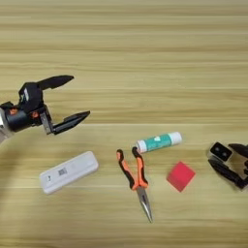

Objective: Move the objects on the table

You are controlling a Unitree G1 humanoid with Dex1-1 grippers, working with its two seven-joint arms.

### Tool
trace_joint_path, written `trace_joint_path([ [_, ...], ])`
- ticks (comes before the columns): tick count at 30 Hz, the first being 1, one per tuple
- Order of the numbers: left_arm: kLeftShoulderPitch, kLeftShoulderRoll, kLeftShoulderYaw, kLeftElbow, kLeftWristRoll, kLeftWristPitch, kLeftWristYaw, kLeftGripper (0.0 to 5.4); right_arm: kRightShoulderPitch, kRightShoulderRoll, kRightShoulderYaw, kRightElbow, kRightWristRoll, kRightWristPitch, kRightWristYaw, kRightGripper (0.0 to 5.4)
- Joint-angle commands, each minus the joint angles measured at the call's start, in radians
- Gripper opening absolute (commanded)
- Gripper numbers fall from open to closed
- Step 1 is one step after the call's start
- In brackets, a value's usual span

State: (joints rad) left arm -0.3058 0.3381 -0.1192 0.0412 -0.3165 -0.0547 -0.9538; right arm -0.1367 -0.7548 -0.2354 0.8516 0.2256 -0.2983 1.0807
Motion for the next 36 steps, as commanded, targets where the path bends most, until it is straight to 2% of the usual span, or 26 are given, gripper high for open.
trace_joint_path([
  [1,0.007,0.006,0.019,-0.009,0.014,-0.005,0.039,5.40,-0.010,0.004,0.022,0.021,-0.021,-0.010,0.006,3.91],
  [3,0.006,-0.007,0.029,-0.003,0.030,-0.003,0.087,5.40,-0.013,0.003,0.024,0.025,-0.019,-0.013,0.007,3.79],
  [6,-0.007,-0.035,0.046,0.023,0.089,-0.007,0.208,5.40,-0.014,0.003,0.026,0.028,-0.017,-0.016,0.007,3.39],
  [9,-0.028,-0.054,0.053,0.082,0.196,-0.038,0.359,5.40,-0.016,0.002,0.025,0.030,-0.016,-0.017,0.009,3.09],
  [15,-0.052,-0.118,0.126,0.130,0.194,-0.017,0.540,5.40,-0.017,0.004,0.026,0.033,-0.013,-0.018,0.014,2.51],
  [18,-0.044,-0.141,0.136,0.128,0.186,-0.006,0.582,5.40,-0.018,0.006,0.026,0.033,-0.013,-0.019,0.015,2.49],
  [23,-0.018,-0.158,0.133,0.117,0.181,-0.007,0.596,5.40,-0.021,0.007,0.025,0.027,-0.011,-0.020,0.015,2.49],
  [29,0.026,-0.165,0.117,0.148,0.231,-0.067,0.621,5.40,-0.030,0.001,0.016,0.010,0.000,-0.018,0.017,2.49],
  [36,0.079,-0.178,0.131,0.138,0.228,-0.082,0.651,5.40,-0.051,-0.011,0.006,-0.061,0.020,0.000,0.025,2.49],
])
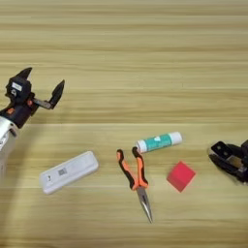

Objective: Move the objects on the table

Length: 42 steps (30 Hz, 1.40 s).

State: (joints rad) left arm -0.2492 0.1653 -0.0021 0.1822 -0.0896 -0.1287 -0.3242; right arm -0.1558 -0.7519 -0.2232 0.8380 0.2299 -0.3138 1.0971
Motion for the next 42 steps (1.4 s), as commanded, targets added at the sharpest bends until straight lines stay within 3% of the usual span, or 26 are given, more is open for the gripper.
trace_joint_path([
  [1,0.032,-0.003,0.013,-0.005,0.003,-0.016,0.022,5.40,-0.035,-0.015,-0.007,-0.069,0.021,0.025,0.011,2.49],
  [5,0.069,0.017,-0.002,-0.038,0.003,-0.055,-0.014,5.40,-0.050,-0.015,-0.006,-0.159,0.040,0.070,0.017,2.49],
  [17,0.146,0.072,-0.019,-0.163,-0.054,-0.062,-0.149,5.40,-0.122,-0.022,0.034,-0.396,0.070,0.231,0.056,2.49],
  [23,0.190,0.096,-0.032,-0.249,-0.104,-0.022,-0.222,5.40,-0.179,-0.020,0.099,-0.488,0.059,0.298,0.087,2.49],
  [28,0.235,0.134,-0.050,-0.348,-0.187,0.022,-0.316,5.40,-0.213,-0.013,0.169,-0.594,0.058,0.361,0.118,2.49],
  [35,0.237,0.187,-0.051,-0.444,-0.294,0.106,-0.411,5.40,-0.215,-0.007,0.231,-0.737,0.076,0.435,0.140,2.49],
  [42,0.210,0.221,-0.075,-0.488,-0.330,0.137,-0.484,5.40,-0.195,-0.008,0.269,-0.907,0.106,0.508,0.152,2.49],
])
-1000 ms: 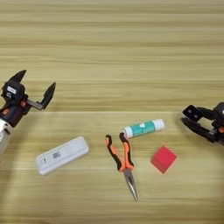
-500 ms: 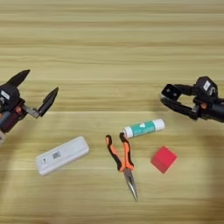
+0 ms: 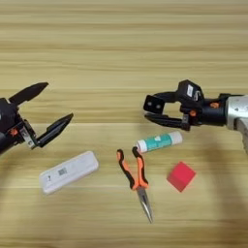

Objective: Move the objects on the table

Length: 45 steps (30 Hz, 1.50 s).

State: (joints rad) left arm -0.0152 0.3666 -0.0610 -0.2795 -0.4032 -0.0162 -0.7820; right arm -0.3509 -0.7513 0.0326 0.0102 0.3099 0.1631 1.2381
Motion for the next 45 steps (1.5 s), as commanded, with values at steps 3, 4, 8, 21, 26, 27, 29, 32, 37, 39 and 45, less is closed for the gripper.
trace_joint_path([
  [3,-0.042,0.028,-0.029,-0.033,-0.025,0.037,-0.059,5.40,0.008,-0.011,0.026,-0.147,0.039,0.058,0.013,2.49],
  [4,-0.047,0.032,-0.034,-0.033,-0.030,0.039,-0.071,5.40,0.010,-0.011,0.031,-0.170,0.044,0.067,0.012,2.49],
  [8,-0.079,0.047,-0.048,-0.009,-0.042,0.049,-0.126,5.40,0.016,-0.018,0.050,-0.283,0.074,0.122,0.015,2.49],
  [21,-0.122,0.069,-0.080,-0.025,-0.089,0.089,-0.242,5.40,-0.009,-0.055,0.087,-0.536,0.183,0.275,0.017,2.49],
  [26,-0.119,0.082,-0.092,-0.048,-0.118,0.115,-0.286,5.40,-0.026,-0.059,0.099,-0.577,0.206,0.311,0.013,2.49],
  [27,-0.116,0.087,-0.094,-0.057,-0.126,0.121,-0.296,5.40,-0.030,-0.059,0.100,-0.578,0.207,0.315,0.012,2.49],
  [29,-0.114,0.093,-0.095,-0.070,-0.136,0.129,-0.307,5.40,-0.038,-0.058,0.102,-0.578,0.208,0.323,0.012,2.49],
  [32,-0.117,0.097,-0.097,-0.077,-0.137,0.133,-0.313,5.40,-0.048,-0.054,0.106,-0.576,0.208,0.329,0.011,2.49],
  [37,-0.117,0.106,-0.099,-0.095,-0.148,0.141,-0.326,5.40,-0.060,-0.052,0.114,-0.568,0.202,0.332,0.008,2.49],
  [39,-0.114,0.111,-0.098,-0.108,-0.154,0.147,-0.331,5.40,-0.062,-0.052,0.116,-0.560,0.197,0.329,0.007,2.49],
  [45,-0.117,0.111,-0.103,-0.118,-0.156,0.148,-0.327,5.40,-0.062,-0.044,0.124,-0.552,0.191,0.322,0.002,2.49],
])
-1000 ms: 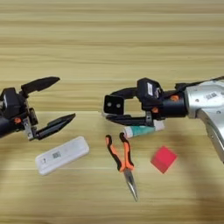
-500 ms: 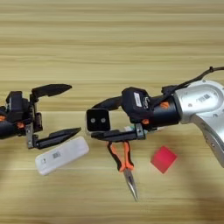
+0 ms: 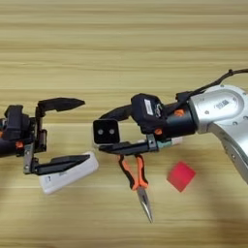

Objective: Move the objects on the table

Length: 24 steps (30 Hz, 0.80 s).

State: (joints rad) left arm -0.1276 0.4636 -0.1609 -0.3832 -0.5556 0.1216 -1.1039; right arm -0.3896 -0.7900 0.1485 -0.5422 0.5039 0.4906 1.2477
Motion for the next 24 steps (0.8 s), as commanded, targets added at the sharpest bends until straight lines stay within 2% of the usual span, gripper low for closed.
trace_joint_path([
  [1,-0.006,0.013,-0.004,-0.013,-0.003,0.010,-0.005,5.40,-0.023,-0.005,0.011,0.002,-0.005,-0.007,-0.008,2.49],
  [10,-0.018,0.004,-0.019,-0.012,0.002,0.007,-0.001,5.36,-0.022,0.007,0.027,0.012,-0.017,-0.018,-0.015,2.49],
  [24,-0.021,-0.006,-0.039,0.002,0.008,-0.002,-0.001,3.95,-0.045,0.027,0.040,0.023,-0.015,-0.030,-0.041,2.49],
])
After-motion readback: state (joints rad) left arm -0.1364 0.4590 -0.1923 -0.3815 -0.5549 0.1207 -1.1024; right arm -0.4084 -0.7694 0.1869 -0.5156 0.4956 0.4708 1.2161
